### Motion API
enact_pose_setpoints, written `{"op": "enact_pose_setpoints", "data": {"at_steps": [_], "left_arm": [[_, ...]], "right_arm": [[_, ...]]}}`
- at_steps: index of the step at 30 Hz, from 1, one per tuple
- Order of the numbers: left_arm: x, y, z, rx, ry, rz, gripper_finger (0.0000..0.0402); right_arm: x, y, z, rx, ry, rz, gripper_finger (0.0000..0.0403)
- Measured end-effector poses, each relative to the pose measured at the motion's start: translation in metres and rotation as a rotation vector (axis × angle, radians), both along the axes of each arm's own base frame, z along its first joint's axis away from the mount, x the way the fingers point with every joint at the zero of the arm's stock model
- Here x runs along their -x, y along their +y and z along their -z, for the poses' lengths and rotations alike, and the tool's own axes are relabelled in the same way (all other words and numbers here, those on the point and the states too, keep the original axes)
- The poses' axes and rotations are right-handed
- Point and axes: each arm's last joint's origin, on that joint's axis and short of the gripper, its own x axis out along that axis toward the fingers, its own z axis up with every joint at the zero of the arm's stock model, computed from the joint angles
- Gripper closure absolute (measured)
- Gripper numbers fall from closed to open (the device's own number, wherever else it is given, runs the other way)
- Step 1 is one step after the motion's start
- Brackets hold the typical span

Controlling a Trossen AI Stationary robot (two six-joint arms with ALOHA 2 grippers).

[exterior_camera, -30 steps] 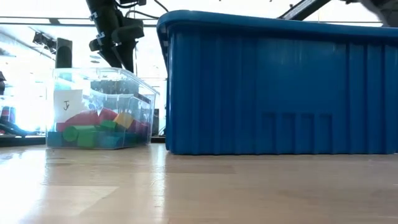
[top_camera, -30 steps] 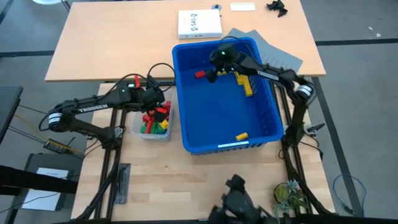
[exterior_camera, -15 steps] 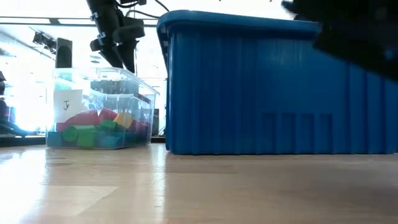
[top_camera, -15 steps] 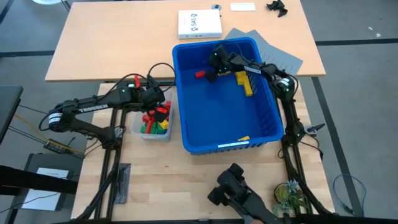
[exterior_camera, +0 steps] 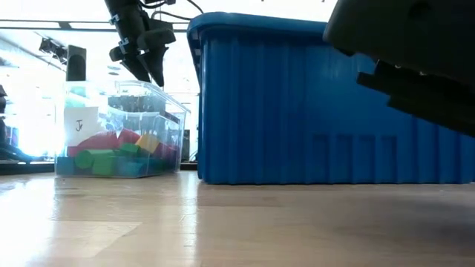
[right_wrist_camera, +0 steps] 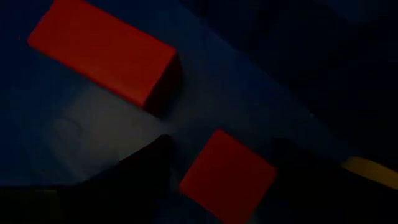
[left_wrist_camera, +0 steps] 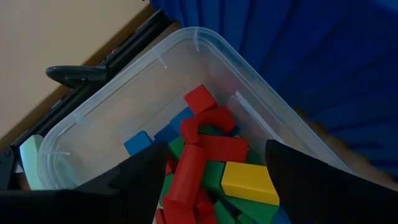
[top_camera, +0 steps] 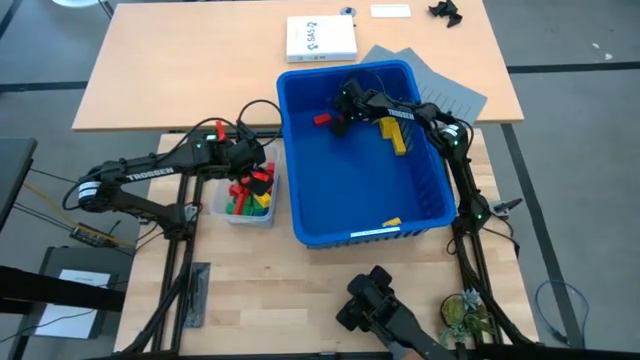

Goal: Sort blocks
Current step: Put the red block into the transparent bin

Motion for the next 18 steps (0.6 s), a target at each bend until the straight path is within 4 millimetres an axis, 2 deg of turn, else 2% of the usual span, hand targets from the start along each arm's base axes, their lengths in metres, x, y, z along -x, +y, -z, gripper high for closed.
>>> {"op": "enact_pose_setpoints", "data": {"at_steps": [6,9,10,12,16,18], "left_arm": [[0.000,0.000,0.000,0.012,-0.015,-0.022,0.0120],[0.000,0.000,0.000,0.017,-0.024,-0.038,0.0120],[0.000,0.000,0.000,0.016,-0.026,-0.038,0.0120],[-0.002,-0.001,0.000,0.012,-0.034,-0.030,0.0120],[-0.008,-0.006,-0.003,-0.012,-0.077,0.018,0.0120],[-0.012,-0.010,-0.006,-0.035,-0.106,0.053,0.0120]], "right_arm": [[0.000,0.002,-0.001,-0.006,0.009,-0.009,0.0226],[0.001,0.007,-0.008,-0.008,0.032,-0.028,0.0250],[0.003,0.009,-0.011,-0.010,0.040,-0.035,0.0269],[0.005,0.012,-0.024,0.004,0.037,-0.047,0.0274],[0.010,0.024,-0.070,0.047,-0.021,-0.079,0.0271],[0.012,0.034,-0.087,0.022,-0.061,-0.117,0.0265]]}}
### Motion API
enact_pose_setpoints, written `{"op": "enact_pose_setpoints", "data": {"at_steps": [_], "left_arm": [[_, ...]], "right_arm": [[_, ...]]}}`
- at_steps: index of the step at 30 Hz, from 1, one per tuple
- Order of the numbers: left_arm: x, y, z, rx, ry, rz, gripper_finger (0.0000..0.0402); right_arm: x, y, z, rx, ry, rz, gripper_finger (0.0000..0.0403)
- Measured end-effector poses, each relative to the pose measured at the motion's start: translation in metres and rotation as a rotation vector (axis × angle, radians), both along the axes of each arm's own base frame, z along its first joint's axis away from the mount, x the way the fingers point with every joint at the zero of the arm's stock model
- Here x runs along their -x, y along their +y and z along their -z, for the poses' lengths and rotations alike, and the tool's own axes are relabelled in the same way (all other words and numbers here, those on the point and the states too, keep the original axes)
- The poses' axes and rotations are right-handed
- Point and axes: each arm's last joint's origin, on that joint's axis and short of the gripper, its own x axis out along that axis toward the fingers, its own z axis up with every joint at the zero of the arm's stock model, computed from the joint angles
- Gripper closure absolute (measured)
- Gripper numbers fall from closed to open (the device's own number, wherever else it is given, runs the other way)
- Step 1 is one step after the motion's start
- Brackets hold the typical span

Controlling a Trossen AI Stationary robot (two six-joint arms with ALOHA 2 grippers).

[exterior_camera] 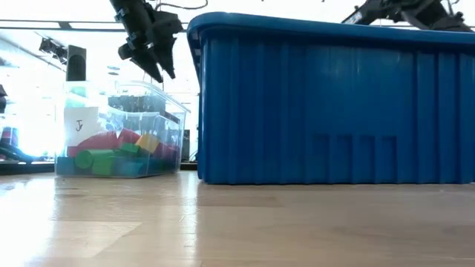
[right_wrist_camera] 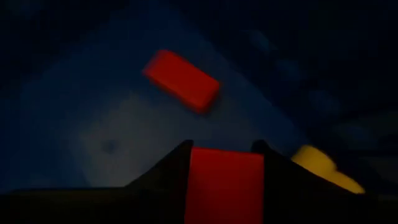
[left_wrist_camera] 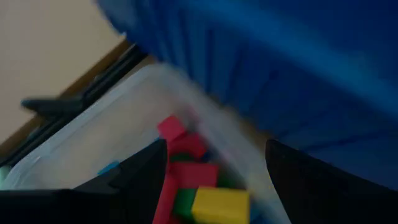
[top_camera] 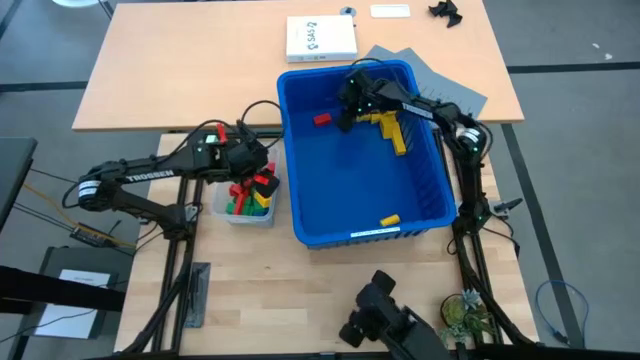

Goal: Sort blocks
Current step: Put the red block into the transparent bin

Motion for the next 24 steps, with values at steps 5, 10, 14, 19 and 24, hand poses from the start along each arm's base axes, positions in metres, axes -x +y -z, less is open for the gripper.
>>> {"op": "enact_pose_setpoints", "data": {"at_steps": [5,10,14,19,24], "left_arm": [[-0.014,-0.009,-0.009,-0.085,-0.095,0.113,0.0120],[-0.023,-0.022,-0.024,-0.225,-0.153,0.197,0.0120],[-0.031,-0.033,-0.045,-0.429,-0.202,0.229,0.0120],[-0.044,-0.045,-0.066,-0.663,-0.283,0.269,0.0120],[-0.054,-0.042,-0.072,-0.753,-0.310,0.270,0.0120]], "right_arm": [[0.003,0.031,-0.057,-0.035,-0.200,-0.130,0.0272],[0.006,0.068,-0.105,-0.059,-0.360,-0.271,0.0272],[0.011,0.095,-0.137,-0.062,-0.467,-0.366,0.0266],[0.007,0.120,-0.158,-0.090,-0.577,-0.462,0.0272],[-0.004,0.136,-0.167,-0.151,-0.680,-0.564,0.0266]]}}
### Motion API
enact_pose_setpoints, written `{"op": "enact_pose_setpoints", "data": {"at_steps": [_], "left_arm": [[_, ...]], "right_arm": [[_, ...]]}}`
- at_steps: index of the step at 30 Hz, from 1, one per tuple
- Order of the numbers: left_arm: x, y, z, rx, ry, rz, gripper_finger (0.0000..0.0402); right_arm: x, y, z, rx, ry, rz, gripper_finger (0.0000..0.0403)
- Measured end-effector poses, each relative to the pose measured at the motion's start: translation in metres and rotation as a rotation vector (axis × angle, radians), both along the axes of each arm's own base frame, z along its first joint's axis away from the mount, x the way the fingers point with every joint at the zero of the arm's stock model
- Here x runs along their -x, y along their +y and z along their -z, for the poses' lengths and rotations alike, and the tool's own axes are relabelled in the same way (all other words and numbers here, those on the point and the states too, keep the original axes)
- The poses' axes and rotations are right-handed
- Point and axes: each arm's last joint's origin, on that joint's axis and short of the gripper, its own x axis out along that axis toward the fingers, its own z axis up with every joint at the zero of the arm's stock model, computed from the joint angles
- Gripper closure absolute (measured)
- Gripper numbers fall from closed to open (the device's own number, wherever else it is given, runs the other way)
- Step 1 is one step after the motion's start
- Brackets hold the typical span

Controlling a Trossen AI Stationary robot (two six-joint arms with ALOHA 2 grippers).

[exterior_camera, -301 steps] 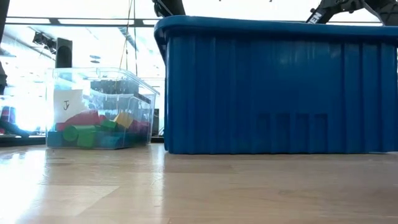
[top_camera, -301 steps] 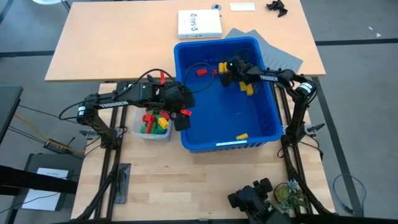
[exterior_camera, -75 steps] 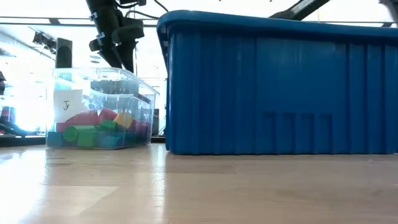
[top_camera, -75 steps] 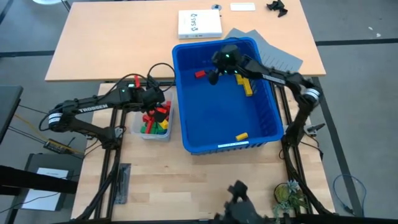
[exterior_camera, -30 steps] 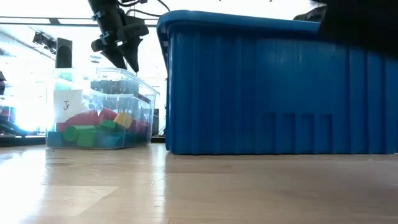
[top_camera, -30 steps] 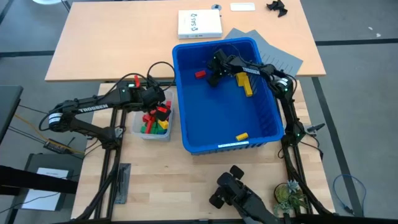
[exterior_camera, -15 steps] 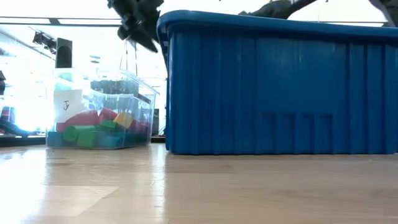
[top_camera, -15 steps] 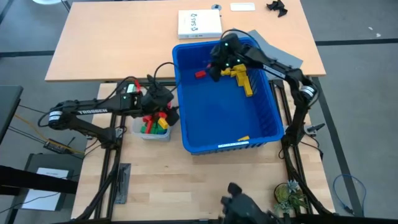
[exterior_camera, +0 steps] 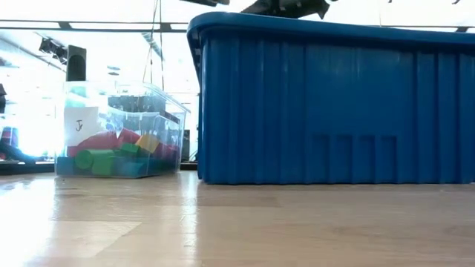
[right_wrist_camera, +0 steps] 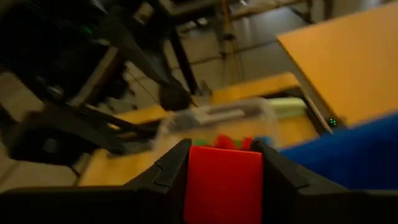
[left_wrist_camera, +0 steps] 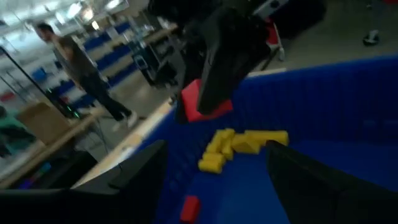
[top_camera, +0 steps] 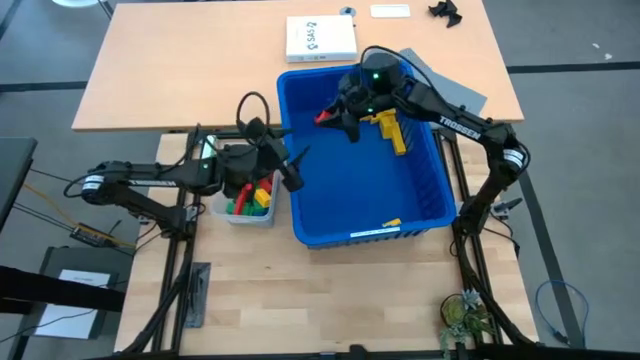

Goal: Sort blocks
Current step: Put the red block into the transparent bin

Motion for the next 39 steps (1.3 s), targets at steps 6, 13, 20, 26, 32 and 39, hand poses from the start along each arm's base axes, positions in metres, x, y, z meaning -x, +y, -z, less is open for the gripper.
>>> {"op": "enact_pose_setpoints", "data": {"at_steps": [6,13,20,26,32,39], "left_arm": [[-0.005,0.000,0.001,-0.118,0.088,0.005,0.0120],[-0.018,0.002,0.006,-0.214,0.141,-0.054,0.0120],[-0.032,0.002,0.001,-0.316,0.068,-0.099,0.0120],[-0.032,0.002,-0.002,-0.315,0.037,-0.130,0.0120],[-0.030,-0.003,-0.005,-0.319,0.035,-0.177,0.0120],[-0.030,-0.005,-0.010,-0.358,0.001,-0.120,0.0120]], "right_arm": [[-0.010,0.014,-0.013,-0.039,-0.121,-0.087,0.0271],[-0.018,0.028,-0.024,-0.087,-0.202,-0.141,0.0265],[-0.023,0.037,-0.028,-0.078,-0.229,-0.104,0.0270],[-0.023,0.039,-0.028,-0.081,-0.227,-0.098,0.0265],[-0.023,0.035,-0.024,-0.108,-0.207,-0.103,0.0269],[-0.024,0.039,-0.028,-0.128,-0.234,-0.151,0.0268]]}}
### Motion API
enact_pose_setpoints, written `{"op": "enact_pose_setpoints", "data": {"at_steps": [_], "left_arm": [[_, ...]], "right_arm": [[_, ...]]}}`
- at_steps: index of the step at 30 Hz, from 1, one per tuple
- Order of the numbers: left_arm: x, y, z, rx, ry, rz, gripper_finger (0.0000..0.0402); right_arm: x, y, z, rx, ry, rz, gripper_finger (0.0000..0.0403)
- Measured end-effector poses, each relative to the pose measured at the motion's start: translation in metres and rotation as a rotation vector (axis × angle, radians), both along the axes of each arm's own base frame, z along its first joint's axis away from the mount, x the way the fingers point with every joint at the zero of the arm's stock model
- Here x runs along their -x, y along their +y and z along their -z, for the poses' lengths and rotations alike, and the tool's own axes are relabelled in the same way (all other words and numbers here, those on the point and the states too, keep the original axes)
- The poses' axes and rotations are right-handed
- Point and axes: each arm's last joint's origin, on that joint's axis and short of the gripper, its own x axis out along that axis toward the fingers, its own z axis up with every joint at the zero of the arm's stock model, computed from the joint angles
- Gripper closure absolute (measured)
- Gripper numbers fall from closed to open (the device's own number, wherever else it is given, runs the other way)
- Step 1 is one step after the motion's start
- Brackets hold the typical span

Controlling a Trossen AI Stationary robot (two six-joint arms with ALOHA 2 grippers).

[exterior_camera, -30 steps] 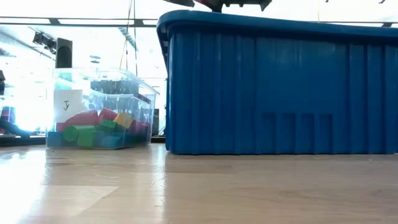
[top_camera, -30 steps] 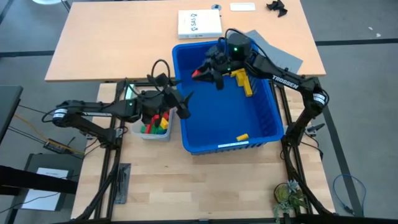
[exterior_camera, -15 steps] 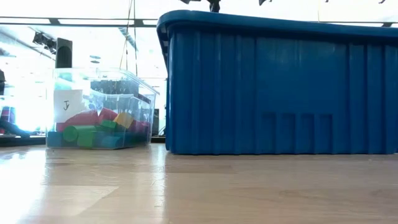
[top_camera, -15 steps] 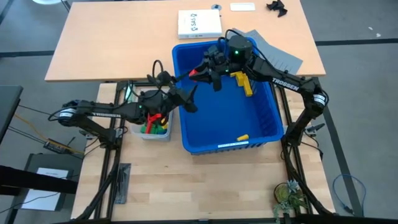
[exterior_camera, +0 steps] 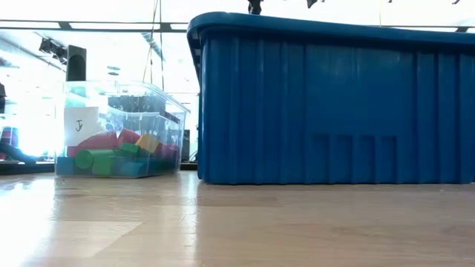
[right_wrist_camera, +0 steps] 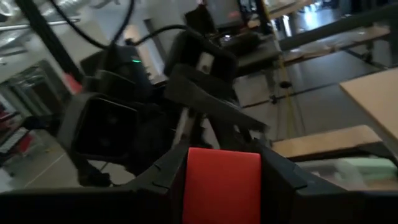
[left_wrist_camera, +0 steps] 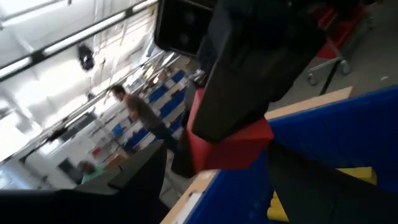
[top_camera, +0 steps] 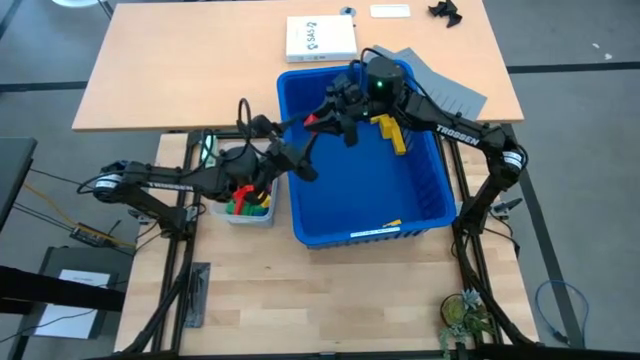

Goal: Sort blocks
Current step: Put the red block into the transparent bin

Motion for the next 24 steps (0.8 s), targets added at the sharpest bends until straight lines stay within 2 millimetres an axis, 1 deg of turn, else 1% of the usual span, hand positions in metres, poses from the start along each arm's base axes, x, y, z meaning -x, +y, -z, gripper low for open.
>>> {"op": "enact_pose_setpoints", "data": {"at_steps": [5,7,15,19,24], "left_arm": [[-0.002,-0.002,-0.002,-0.078,0.042,0.091,0.0120],[-0.002,-0.002,-0.003,-0.104,0.055,0.097,0.0120],[-0.001,-0.002,-0.006,-0.110,0.018,0.101,0.0124],[-0.001,-0.001,-0.006,-0.110,0.017,0.097,0.0156],[-0.001,-0.001,-0.005,-0.118,0.033,0.092,0.0227]], "right_arm": [[-0.002,0.007,-0.002,-0.006,-0.014,-0.035,0.0267],[-0.003,0.008,-0.002,-0.004,-0.019,-0.039,0.0266],[-0.005,0.013,-0.003,-0.010,-0.024,-0.056,0.0266],[-0.006,0.018,-0.004,-0.008,-0.028,-0.078,0.0267],[-0.007,0.020,-0.004,-0.023,-0.023,-0.081,0.0260]]}}
